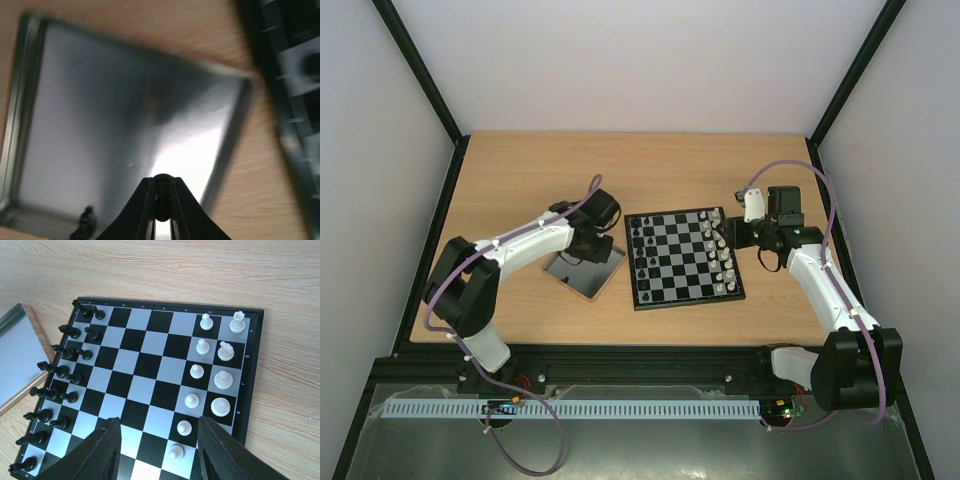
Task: Set up the chess pieces on the board
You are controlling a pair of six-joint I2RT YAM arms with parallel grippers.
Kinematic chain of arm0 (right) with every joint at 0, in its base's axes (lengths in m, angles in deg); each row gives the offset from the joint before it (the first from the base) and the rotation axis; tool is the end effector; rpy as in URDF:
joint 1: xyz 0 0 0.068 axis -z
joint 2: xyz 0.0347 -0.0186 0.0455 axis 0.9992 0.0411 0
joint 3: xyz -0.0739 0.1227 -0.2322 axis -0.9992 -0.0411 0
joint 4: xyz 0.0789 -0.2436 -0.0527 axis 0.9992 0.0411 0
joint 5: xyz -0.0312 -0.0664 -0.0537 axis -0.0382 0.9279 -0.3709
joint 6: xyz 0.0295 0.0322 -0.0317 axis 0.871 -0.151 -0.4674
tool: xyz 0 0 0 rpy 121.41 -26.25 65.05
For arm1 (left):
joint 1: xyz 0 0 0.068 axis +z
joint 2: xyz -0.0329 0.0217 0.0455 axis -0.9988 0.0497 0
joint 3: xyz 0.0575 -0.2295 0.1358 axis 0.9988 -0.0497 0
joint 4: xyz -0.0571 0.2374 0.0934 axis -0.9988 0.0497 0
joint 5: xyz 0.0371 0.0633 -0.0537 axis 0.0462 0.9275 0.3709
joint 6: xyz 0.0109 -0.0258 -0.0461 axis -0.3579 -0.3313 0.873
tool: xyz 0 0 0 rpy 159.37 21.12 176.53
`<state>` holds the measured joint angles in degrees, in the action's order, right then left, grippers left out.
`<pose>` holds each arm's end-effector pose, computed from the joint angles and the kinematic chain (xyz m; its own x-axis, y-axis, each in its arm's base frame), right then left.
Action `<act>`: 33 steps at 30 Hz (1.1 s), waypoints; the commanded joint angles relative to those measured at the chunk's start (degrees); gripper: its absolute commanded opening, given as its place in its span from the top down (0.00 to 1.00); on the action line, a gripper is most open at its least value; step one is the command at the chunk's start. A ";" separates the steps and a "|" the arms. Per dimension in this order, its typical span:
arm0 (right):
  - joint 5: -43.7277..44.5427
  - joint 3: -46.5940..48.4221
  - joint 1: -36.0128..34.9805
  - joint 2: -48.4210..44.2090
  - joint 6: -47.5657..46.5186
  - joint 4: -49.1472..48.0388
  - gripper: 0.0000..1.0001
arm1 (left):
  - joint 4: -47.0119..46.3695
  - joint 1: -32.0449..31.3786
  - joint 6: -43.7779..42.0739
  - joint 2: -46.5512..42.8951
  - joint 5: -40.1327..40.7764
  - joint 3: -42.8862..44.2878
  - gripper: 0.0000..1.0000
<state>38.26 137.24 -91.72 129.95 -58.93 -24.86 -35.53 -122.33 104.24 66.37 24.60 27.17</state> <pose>0.2590 0.0316 0.2748 -0.5600 -0.1066 -0.8216 -0.4030 0.9015 0.1576 0.2700 -0.1868 0.1956 -0.9252 0.2077 -0.3175 0.2323 0.9718 -0.0413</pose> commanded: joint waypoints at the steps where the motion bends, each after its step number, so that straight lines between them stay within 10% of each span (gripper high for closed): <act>1: -0.72 -0.71 0.21 0.37 -0.67 0.69 0.56 | 1.87 -5.18 -1.18 -3.23 -1.42 6.37 0.98; 17: 4.04 -0.66 0.24 -0.51 0.38 -0.15 0.56 | 6.61 -21.58 -6.28 10.31 -1.94 22.74 0.98; 33: 3.71 -0.71 0.30 -0.33 0.00 -0.05 0.56 | 8.90 -23.80 -7.40 18.18 -2.57 24.80 0.98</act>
<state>42.28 137.24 -91.72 129.95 -58.86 -24.90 -28.30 -145.76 98.08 83.07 22.96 50.14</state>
